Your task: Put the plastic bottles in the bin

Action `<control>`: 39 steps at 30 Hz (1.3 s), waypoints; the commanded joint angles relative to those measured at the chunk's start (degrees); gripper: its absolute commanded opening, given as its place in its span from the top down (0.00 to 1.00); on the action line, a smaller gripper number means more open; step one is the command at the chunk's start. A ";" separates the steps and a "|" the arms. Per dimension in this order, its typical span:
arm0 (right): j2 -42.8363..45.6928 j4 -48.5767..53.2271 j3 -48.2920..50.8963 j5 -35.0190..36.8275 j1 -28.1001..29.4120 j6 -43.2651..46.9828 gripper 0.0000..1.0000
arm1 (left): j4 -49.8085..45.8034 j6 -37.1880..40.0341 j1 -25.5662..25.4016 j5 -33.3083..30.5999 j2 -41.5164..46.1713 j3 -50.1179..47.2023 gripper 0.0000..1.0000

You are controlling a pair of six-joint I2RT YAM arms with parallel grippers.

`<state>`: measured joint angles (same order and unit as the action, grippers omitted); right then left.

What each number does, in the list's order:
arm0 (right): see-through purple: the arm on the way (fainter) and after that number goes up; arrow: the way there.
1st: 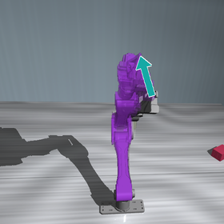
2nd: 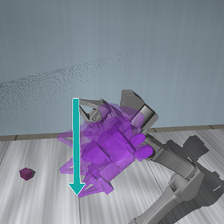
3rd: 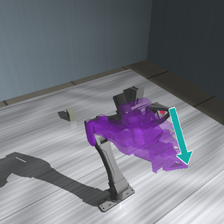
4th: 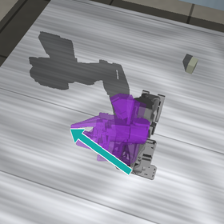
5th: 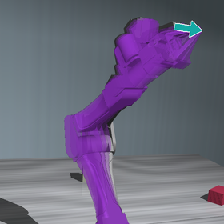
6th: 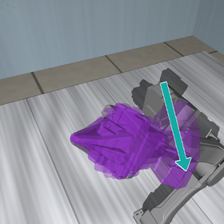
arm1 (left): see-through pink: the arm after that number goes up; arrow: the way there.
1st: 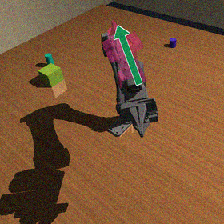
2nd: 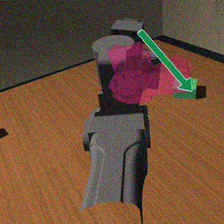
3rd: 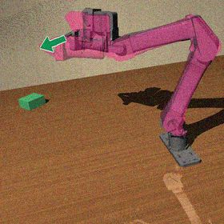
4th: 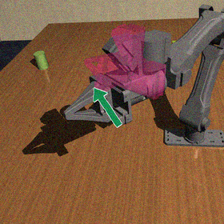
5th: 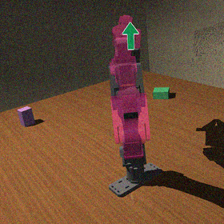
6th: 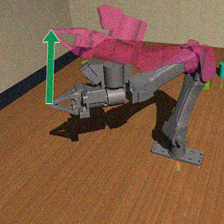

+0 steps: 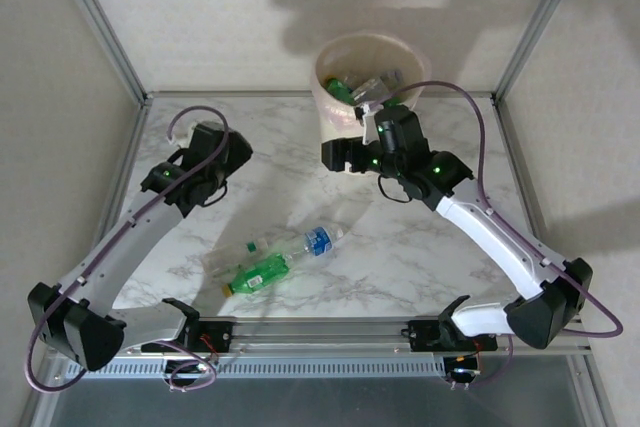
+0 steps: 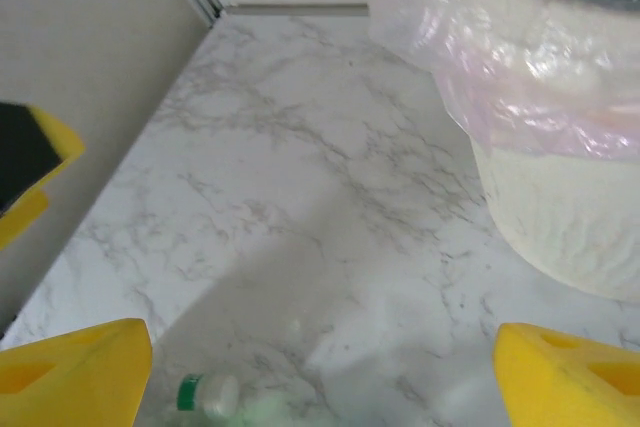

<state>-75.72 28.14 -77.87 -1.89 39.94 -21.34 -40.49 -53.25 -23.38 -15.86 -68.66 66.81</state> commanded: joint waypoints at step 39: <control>1.81 -3.57 7.98 3.82 3.50 -3.66 0.07 | -8.62 -46.94 -7.83 15.84 10.56 -25.92 0.01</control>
<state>-74.00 24.95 -70.48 0.45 42.92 -24.69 -48.45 -80.20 -30.68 -2.55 -58.11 42.11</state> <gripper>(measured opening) 0.932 0.993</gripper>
